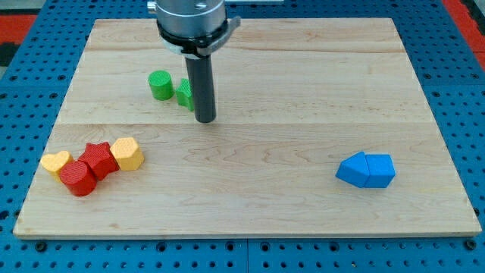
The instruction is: Bring the green circle to the top left side of the board
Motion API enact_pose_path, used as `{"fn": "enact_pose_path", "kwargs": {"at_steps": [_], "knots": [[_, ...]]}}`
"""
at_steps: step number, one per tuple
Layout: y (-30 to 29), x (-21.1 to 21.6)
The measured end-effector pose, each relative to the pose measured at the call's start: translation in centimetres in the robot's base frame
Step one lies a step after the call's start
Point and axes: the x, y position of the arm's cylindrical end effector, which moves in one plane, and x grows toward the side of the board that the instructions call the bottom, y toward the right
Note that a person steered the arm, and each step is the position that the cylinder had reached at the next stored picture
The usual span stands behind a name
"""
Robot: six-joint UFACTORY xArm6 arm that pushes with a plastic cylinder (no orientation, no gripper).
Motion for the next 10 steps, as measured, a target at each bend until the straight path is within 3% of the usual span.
{"fn": "enact_pose_path", "kwargs": {"at_steps": [5, 7, 9, 10], "knots": [[-10.6, -9.6], [-13.5, -8.5], [-14.0, -15.1], [-14.6, -12.3]]}}
